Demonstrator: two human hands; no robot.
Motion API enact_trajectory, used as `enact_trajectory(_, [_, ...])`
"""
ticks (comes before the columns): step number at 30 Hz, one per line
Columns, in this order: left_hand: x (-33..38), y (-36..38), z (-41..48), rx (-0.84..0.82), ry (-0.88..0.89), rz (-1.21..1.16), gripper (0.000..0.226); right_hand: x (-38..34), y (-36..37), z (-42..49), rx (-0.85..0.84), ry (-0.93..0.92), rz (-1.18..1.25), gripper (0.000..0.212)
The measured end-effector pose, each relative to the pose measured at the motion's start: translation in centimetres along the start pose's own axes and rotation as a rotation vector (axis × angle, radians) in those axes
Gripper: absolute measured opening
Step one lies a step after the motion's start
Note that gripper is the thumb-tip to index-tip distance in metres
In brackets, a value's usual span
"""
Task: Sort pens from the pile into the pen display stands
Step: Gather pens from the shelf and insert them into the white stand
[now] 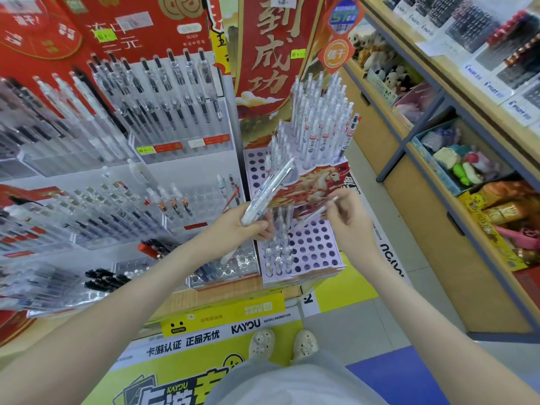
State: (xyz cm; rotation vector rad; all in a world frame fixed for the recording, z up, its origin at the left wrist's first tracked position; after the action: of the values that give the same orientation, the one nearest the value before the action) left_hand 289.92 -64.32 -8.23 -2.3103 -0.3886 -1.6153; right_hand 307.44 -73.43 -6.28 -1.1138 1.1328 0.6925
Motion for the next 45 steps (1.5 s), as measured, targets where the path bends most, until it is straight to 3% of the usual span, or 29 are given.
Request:
enact_trajectory(4, [-0.3,0.0,-0.1,-0.006,-0.018,0.001,0.009,1.8,2.6,0.7,-0.148,0.046,-0.123,0.004])
enact_trajectory(12, [-0.8,0.2,-0.2,-0.008,-0.062,-0.015,0.011,0.0,3.4,1.8,-0.185,-0.068,-0.295,0.011])
enact_trajectory(17, [-0.7,0.3,-0.2,-0.037,-0.067,-0.007,0.010,0.4,2.9,1.8,-0.142,-0.062,-0.291,0.008])
enact_trajectory(27, [-0.7,0.0,-0.1,-0.042,-0.065,0.018,0.012,1.0,3.8,1.7,-0.240,-0.038,-0.234,0.008])
enact_trajectory(32, [-1.1,-0.2,-0.1,-0.059,-0.082,0.048,0.011,3.4,5.8,1.1,-0.416,0.069,-0.329,0.007])
enact_trajectory(41, [-0.8,0.9,-0.3,-0.127,-0.083,0.017,0.010,4.0,6.6,2.4,-0.339,0.179,-0.444,0.016])
enact_trajectory(45, [-0.7,1.1,-0.3,-0.139,-0.086,0.038,0.009,1.7,4.6,1.4,-0.215,0.117,-0.289,0.022])
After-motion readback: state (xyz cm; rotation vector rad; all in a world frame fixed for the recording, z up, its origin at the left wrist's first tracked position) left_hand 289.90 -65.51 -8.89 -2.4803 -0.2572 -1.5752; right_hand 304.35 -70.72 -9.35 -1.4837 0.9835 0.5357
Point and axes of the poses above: each hand's wrist, its own z-axis towards the middle knuckle, its own y-axis out of the palm, x = y × z, the point moved 10 cm from there along z, towards the middle knuckle, and after that the axes turned 13 degrees about -x, right-handed, at the moved point
